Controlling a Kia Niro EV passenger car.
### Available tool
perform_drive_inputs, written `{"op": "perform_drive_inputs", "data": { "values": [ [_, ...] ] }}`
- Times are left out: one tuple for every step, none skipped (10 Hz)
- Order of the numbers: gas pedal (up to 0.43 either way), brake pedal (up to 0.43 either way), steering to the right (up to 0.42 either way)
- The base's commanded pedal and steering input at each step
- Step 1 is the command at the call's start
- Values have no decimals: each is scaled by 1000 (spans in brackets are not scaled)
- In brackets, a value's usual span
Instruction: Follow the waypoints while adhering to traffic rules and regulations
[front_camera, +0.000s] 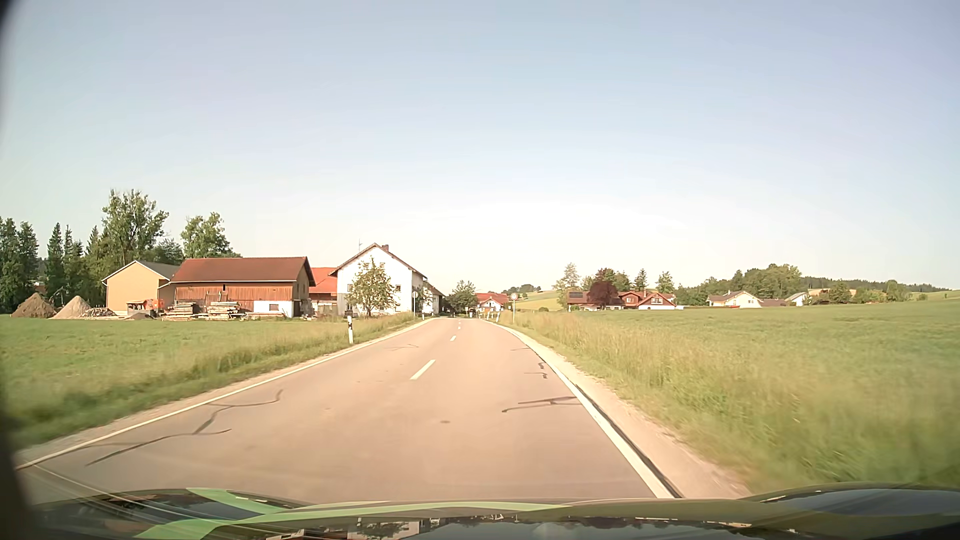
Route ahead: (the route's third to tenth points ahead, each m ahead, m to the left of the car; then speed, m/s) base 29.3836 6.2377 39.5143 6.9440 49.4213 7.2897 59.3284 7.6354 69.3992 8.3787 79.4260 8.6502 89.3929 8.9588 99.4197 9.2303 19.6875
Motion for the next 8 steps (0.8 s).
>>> {"op": "perform_drive_inputs", "data": {
  "values": [
    [0,0,-20],
    [0,0,-20],
    [0,0,-20],
    [0,0,-19],
    [0,0,-19],
    [20,0,-19],
    [28,0,-19],
    [39,0,-19]
  ]
}}
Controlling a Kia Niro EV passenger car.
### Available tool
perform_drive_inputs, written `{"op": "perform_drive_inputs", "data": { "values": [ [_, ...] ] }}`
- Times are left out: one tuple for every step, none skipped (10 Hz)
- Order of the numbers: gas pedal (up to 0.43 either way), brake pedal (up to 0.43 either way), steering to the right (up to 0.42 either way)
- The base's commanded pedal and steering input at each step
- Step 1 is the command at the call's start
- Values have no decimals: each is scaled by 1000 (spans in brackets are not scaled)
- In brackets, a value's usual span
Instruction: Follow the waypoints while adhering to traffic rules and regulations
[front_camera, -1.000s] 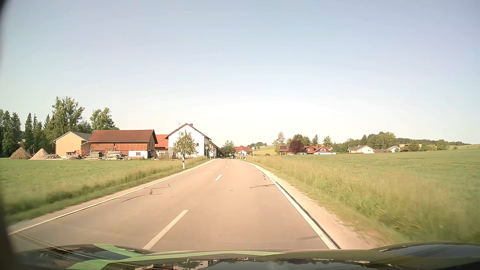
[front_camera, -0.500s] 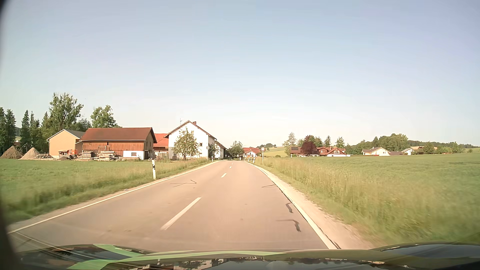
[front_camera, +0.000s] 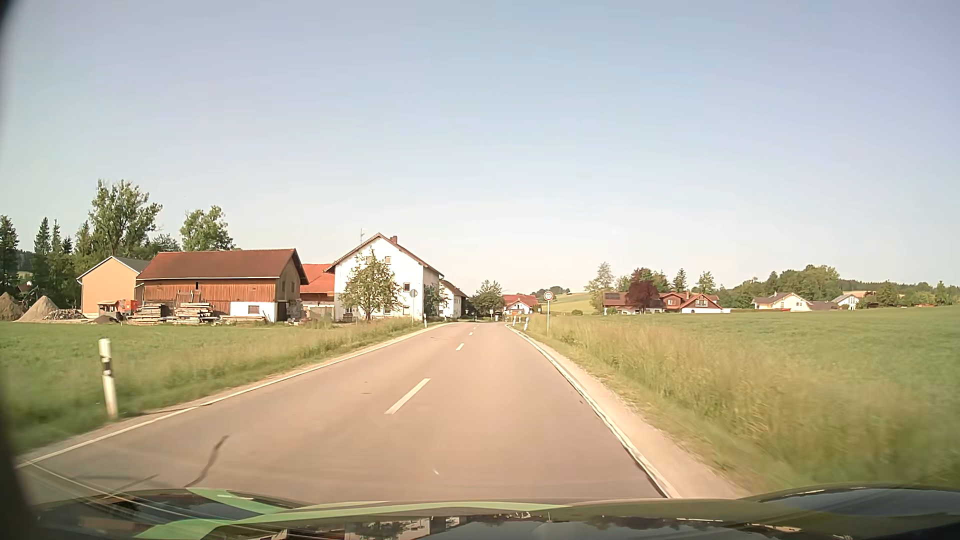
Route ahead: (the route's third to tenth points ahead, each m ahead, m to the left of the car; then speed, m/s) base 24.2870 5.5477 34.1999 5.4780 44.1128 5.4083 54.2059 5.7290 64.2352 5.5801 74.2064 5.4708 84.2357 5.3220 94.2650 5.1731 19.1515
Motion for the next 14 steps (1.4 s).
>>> {"op": "perform_drive_inputs", "data": {
  "values": [
    [39,0,-18],
    [47,0,-16],
    [59,0,-13],
    [67,0,-12],
    [79,0,-12],
    [79,0,-12],
    [79,0,-12],
    [79,0,-12],
    [98,0,-12],
    [118,0,-11],
    [118,0,-7],
    [118,0,-7],
    [118,0,-6],
    [118,0,-6]
  ]
}}
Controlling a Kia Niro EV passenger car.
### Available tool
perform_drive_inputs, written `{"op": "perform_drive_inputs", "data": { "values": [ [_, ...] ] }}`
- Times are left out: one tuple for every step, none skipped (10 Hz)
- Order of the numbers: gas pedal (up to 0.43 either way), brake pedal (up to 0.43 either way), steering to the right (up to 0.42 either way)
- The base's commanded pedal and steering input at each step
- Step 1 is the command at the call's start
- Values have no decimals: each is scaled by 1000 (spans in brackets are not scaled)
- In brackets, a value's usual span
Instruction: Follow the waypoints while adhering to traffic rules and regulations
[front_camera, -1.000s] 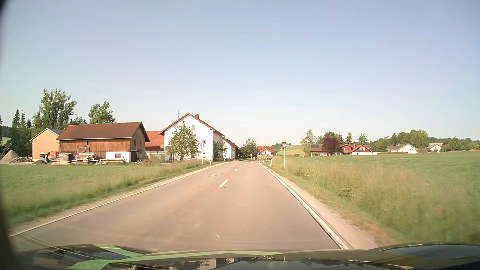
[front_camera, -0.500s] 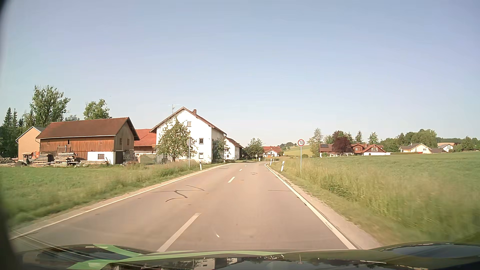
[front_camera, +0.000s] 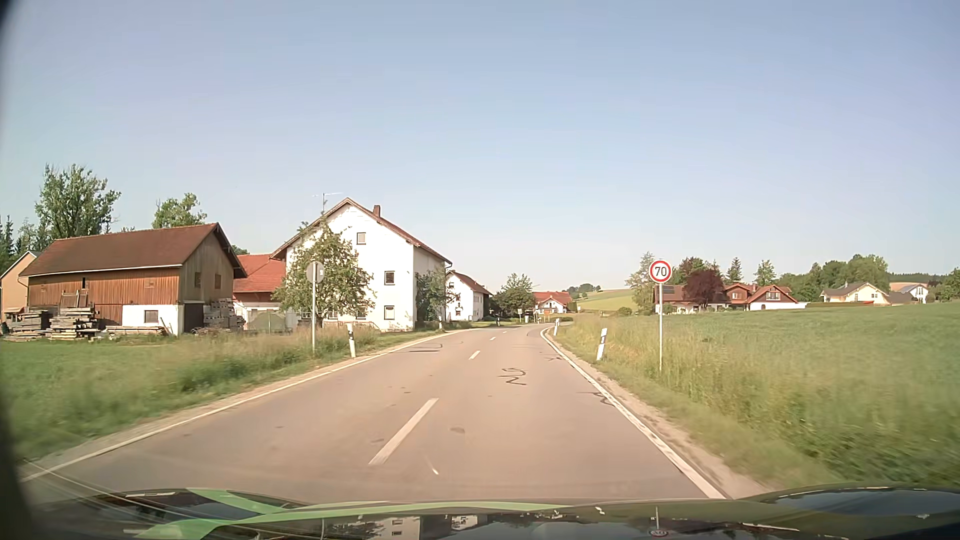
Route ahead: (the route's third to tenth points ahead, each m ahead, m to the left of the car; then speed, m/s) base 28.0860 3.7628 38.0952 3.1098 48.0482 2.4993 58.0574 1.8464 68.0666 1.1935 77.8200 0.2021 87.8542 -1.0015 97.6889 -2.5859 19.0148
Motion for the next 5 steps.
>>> {"op": "perform_drive_inputs", "data": {
  "values": [
    [130,0,-4],
    [130,0,-3],
    [87,0,-3],
    [0,0,-2],
    [0,0,-3]
  ]
}}
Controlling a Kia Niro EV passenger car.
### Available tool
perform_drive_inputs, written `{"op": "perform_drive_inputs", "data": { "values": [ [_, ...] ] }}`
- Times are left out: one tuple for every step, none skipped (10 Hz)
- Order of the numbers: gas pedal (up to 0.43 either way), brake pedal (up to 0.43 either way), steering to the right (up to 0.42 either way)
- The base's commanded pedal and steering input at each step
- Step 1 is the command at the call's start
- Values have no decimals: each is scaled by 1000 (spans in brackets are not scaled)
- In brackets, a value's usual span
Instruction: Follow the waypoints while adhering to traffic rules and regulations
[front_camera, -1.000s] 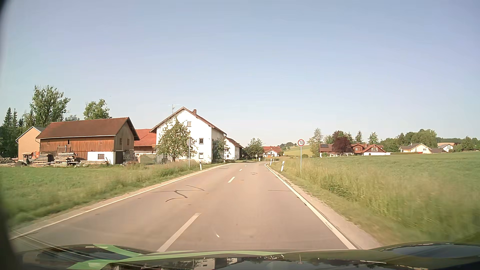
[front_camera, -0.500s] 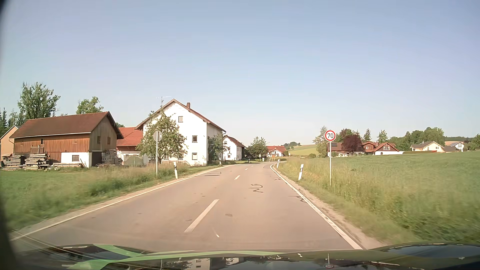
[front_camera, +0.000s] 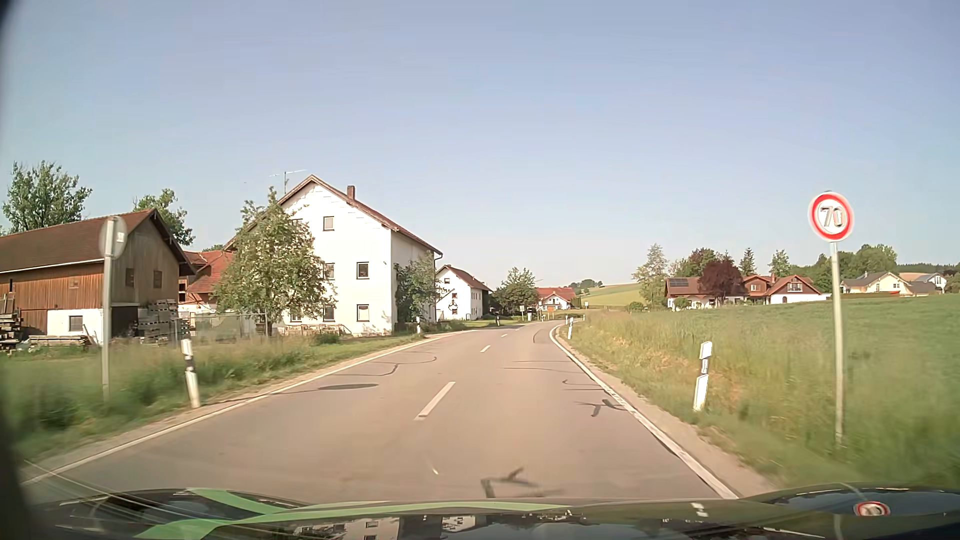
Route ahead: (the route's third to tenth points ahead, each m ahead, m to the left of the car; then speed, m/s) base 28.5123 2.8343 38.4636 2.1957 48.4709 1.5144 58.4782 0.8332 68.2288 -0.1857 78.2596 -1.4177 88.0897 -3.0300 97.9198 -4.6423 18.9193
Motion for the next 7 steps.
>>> {"op": "perform_drive_inputs", "data": {
  "values": [
    [0,0,-2],
    [0,0,-3],
    [0,0,-2],
    [0,0,-2],
    [0,0,-2],
    [0,0,-2],
    [28,0,-2]
  ]
}}
